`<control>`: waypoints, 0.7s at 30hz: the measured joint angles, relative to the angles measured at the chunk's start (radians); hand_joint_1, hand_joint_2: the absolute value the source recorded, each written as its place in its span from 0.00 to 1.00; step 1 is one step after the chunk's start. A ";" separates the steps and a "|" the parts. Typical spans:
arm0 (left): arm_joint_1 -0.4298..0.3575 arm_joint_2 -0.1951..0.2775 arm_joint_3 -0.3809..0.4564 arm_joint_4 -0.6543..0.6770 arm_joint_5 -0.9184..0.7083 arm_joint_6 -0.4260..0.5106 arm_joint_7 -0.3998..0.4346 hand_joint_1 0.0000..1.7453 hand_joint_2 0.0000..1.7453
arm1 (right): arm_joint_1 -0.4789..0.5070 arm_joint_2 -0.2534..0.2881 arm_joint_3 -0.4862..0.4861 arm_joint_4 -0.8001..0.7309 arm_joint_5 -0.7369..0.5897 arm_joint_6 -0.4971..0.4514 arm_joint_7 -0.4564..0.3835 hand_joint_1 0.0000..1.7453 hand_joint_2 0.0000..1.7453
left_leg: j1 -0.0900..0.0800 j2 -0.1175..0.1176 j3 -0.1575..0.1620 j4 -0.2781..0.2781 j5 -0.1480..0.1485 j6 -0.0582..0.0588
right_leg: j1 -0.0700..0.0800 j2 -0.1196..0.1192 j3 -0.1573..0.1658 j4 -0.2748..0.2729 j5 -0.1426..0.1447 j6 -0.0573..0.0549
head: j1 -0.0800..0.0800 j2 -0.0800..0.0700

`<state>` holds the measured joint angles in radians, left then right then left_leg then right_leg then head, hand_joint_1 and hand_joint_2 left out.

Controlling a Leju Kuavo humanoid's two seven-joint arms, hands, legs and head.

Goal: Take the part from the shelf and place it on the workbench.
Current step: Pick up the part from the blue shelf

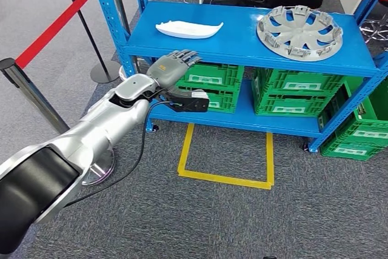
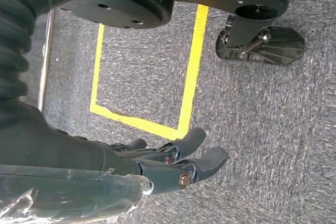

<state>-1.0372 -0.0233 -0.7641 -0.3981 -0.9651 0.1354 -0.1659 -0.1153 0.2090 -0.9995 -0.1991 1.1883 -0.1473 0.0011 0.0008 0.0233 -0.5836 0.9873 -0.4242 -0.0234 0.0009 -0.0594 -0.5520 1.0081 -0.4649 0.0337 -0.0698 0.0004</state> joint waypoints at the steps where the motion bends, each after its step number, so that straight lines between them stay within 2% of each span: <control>1: 0.000 -0.001 0.000 0.000 0.000 0.000 0.000 0.00 0.00 | 0.000 0.000 0.000 0.000 0.000 0.000 0.000 0.00 1.00 | 0.000 0.000 0.000 0.000 0.000 0.000 | 0.000 0.000 0.000 0.000 0.000 0.000 | 0.000 0.000; 21: 0.001 -0.003 0.003 0.004 0.026 0.002 -0.011 0.00 0.00 | 0.004 0.000 -0.006 0.000 -0.001 -0.001 -0.002 0.00 1.00 | 0.000 0.000 0.000 0.000 0.000 0.000 | 0.000 0.000 0.000 0.000 0.000 0.000 | 0.000 0.000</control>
<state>-1.0367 -0.0263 -0.7614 -0.3937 -0.9396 0.1373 -0.1765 -0.1113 0.2090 -1.0052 -0.1991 1.1872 -0.1482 -0.0004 0.0008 0.0233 -0.5836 0.9873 -0.4242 -0.0233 0.0009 -0.0594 -0.5520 1.0081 -0.4648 0.0338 -0.0697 0.0004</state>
